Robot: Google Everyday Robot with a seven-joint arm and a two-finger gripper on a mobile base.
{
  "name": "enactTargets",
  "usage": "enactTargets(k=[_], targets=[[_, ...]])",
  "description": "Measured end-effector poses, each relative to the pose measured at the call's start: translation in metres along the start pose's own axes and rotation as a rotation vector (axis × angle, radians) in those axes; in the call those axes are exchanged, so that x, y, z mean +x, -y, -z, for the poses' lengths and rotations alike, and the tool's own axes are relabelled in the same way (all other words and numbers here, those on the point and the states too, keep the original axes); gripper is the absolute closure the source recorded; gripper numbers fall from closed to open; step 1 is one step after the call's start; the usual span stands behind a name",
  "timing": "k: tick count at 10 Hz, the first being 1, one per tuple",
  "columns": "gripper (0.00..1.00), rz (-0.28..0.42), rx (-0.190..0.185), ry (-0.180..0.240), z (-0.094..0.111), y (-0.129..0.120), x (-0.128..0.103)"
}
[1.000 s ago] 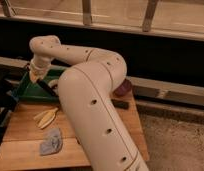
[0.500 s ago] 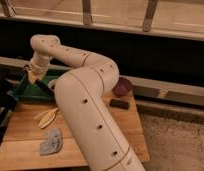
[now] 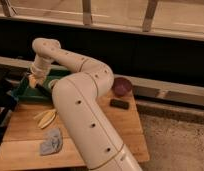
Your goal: Place brush in tray
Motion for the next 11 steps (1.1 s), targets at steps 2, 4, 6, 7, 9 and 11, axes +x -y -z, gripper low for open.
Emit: enactTargets(k=[2, 4, 6, 7, 9, 11], targets=[[0.58, -0.002, -0.009, -0.002, 0.0, -0.003, 0.0], [0.4, -0.011, -0.012, -0.006, 0.0, -0.003, 0.002], [0.22, -0.03, -0.009, 0.002, 0.002, 0.001, 0.004], [0.2, -0.038, -0.003, 0.012, 0.005, 0.003, 0.006], [0.2, -0.052, 0.018, 0.048, 0.022, 0.007, 0.007], [0.2, -0.061, 0.038, 0.081, 0.039, 0.008, 0.008]])
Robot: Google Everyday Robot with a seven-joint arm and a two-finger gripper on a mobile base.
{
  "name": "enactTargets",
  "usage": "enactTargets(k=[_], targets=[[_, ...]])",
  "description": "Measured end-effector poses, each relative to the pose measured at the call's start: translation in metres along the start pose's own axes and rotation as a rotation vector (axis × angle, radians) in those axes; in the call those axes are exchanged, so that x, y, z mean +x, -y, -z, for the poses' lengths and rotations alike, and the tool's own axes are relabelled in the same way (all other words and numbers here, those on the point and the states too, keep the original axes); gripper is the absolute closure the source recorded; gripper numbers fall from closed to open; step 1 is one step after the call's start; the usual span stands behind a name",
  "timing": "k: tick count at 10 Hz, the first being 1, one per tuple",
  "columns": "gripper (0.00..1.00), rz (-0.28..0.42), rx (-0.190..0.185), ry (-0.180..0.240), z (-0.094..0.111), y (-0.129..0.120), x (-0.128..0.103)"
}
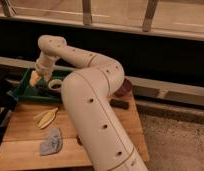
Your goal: Place brush in tray
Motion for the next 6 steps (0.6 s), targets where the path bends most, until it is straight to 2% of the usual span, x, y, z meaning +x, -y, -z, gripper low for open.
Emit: enactTargets(k=[3, 5, 6], targets=[[0.2, -0.018, 0.031, 0.042, 0.014, 0.001, 0.005], [0.2, -0.052, 0.078, 0.097, 0.045, 0.013, 0.014], [0.2, -0.057, 0.088, 0.109, 0.052, 0.015, 0.016]])
